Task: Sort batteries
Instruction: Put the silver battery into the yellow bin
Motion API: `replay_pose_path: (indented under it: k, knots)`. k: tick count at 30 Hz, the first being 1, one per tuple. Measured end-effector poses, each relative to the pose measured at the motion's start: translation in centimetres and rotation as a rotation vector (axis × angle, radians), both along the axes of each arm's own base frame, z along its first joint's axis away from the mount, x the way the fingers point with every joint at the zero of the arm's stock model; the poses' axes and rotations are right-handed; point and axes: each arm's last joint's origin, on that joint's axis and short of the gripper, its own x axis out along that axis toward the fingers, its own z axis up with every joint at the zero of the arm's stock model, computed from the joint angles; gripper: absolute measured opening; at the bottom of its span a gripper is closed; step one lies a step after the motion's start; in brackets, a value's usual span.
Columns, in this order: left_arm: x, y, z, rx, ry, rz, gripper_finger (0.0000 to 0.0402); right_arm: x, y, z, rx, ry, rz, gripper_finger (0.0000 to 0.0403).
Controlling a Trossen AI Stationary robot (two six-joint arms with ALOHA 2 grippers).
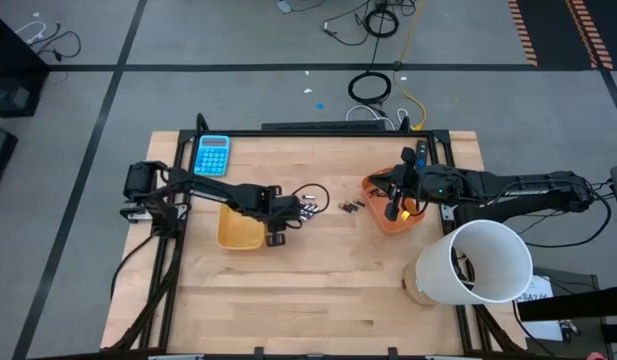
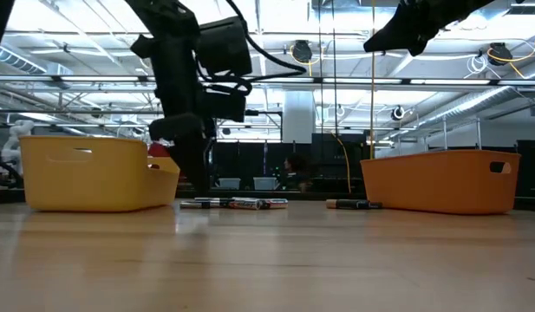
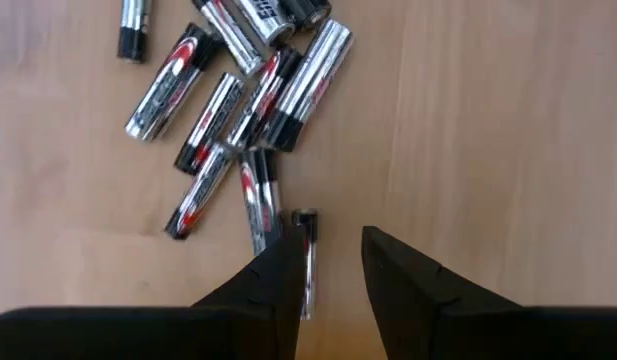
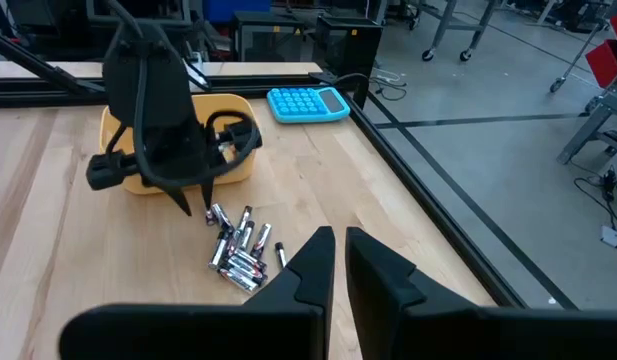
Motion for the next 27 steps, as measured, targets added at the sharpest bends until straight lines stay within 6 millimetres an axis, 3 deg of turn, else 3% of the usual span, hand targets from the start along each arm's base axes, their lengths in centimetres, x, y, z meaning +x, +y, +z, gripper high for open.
replay_pose_path:
  k: [16, 27]
  knots:
    - [1.4, 0.5, -1.3, 0.037, 0.042, -0.003, 0.0113, 0.0, 0.0, 0.0, -0.001, 0.003, 0.004, 0.002]
    - [1.9, 0.5, 0.7, 0.026, 0.059, -0.004, 0.0113, 0.0, 0.0, -0.1, 0.001, 0.01, 0.004, 0.002]
